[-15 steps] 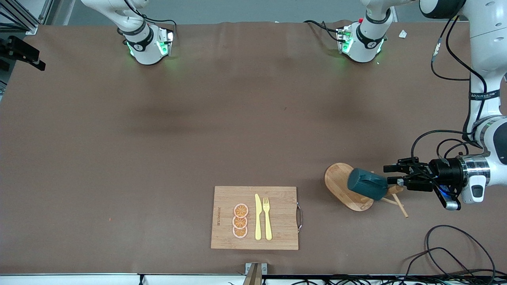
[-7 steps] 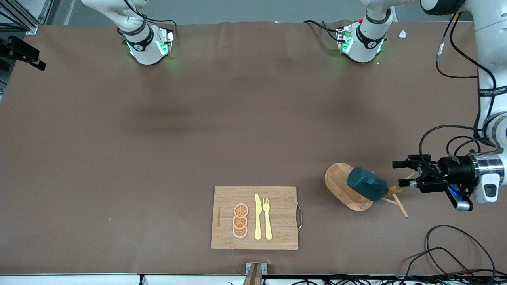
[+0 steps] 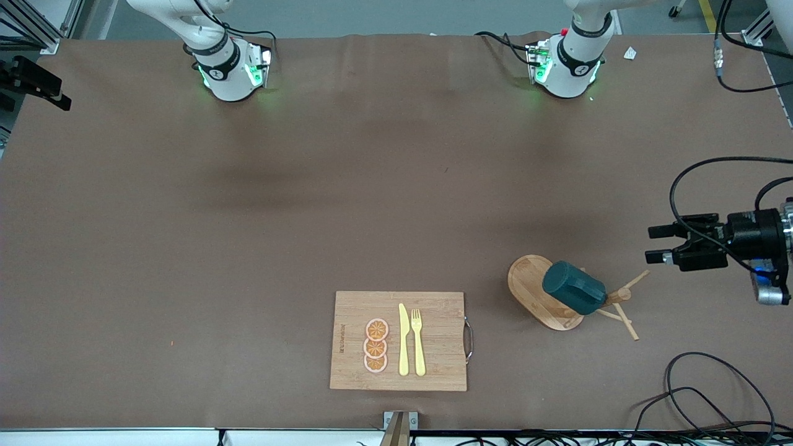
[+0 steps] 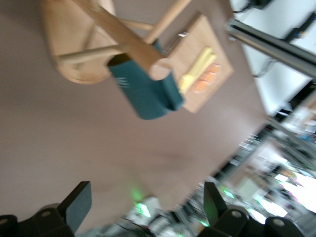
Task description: Pass cup and hang on rack
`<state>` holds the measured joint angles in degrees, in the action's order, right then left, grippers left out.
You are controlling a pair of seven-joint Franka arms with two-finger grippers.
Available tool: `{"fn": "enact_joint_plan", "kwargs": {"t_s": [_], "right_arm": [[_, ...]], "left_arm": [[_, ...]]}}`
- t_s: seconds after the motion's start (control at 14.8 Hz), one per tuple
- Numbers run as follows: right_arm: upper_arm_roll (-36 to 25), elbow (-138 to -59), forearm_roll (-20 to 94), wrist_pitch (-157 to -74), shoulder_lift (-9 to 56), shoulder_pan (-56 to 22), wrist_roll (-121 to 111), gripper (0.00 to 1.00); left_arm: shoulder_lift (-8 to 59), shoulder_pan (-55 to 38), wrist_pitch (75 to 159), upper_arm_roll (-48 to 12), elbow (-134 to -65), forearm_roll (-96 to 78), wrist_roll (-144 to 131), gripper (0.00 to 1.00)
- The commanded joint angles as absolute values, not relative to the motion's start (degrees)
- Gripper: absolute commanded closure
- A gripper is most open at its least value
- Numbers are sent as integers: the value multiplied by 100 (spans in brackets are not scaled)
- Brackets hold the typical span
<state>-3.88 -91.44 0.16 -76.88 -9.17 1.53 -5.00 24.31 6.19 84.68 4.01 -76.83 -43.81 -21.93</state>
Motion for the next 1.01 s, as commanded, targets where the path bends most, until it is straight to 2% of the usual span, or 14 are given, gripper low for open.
{"fn": "enact_joint_plan", "kwargs": {"t_s": [0.0, 0.27, 0.61, 0.94], "right_arm": [[-387, -9202, 53, -7726, -984, 141, -545, 0], [-387, -9211, 44, -7726, -984, 149, -545, 0], [-387, -9211, 44, -7726, -993, 149, -545, 0], [-387, -9211, 44, -7726, -984, 149, -545, 0]], "left_arm": [[1830, 571, 8473, -85, -7787, -2933, -2119, 0], [1206, 589, 8525, -720, -7831, -1216, -1637, 0], [800, 598, 8473, -1335, -7875, -203, -1319, 0], [80, 598, 8779, -1397, -8875, -202, -1231, 0]]}}
